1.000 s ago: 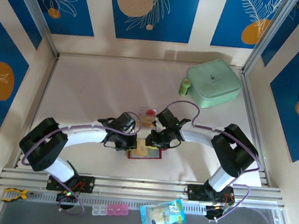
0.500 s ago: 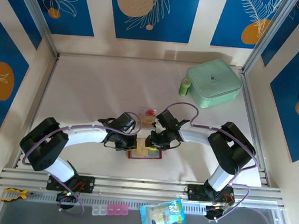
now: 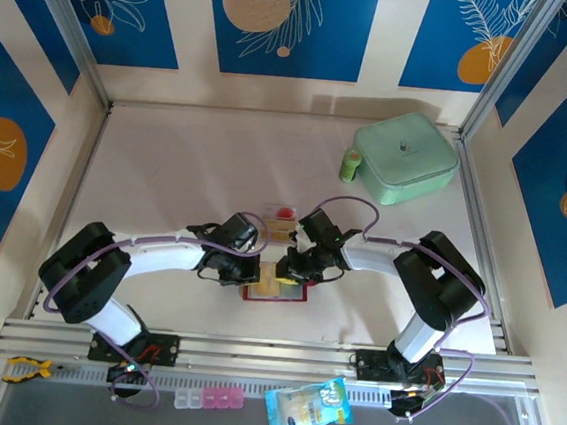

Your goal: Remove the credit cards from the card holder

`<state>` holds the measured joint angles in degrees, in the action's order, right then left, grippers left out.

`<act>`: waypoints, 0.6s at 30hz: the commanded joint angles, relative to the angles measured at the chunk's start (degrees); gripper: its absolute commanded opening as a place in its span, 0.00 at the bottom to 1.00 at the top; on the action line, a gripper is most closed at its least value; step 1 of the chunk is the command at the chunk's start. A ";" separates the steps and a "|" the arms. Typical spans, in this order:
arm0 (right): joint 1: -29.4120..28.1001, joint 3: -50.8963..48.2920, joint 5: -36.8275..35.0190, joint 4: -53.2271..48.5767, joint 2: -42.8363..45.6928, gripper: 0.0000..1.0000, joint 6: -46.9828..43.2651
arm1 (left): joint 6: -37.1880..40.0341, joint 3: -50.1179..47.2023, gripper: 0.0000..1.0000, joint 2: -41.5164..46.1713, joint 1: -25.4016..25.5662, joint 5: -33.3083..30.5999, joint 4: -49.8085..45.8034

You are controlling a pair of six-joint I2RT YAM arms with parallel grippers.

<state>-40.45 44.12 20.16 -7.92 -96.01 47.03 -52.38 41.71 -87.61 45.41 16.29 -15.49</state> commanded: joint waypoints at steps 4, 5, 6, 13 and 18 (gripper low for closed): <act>0.46 -1.20 3.21 2.01 1.04 0.16 0.72 | 0.74 0.31 0.03 -1.57 0.30 -0.92 -2.69; 0.52 -1.25 3.46 2.17 0.87 0.16 0.78 | 0.72 0.39 0.02 -1.60 0.30 -0.91 -2.69; 0.54 -1.31 3.56 2.30 0.76 0.16 0.74 | 0.65 0.43 0.03 -1.54 0.30 -0.92 -2.68; 0.80 -2.08 3.58 2.93 1.04 0.10 0.82 | 0.84 0.47 0.03 -1.62 0.30 -1.00 -2.88; 1.40 -2.41 1.84 0.59 2.17 0.08 -0.30 | 0.73 0.39 0.03 -1.57 0.30 -0.91 -2.71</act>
<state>-39.55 42.61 22.31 -5.43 -95.61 47.18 -52.38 41.87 -87.72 45.41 16.29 -15.51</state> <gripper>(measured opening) 0.083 0.060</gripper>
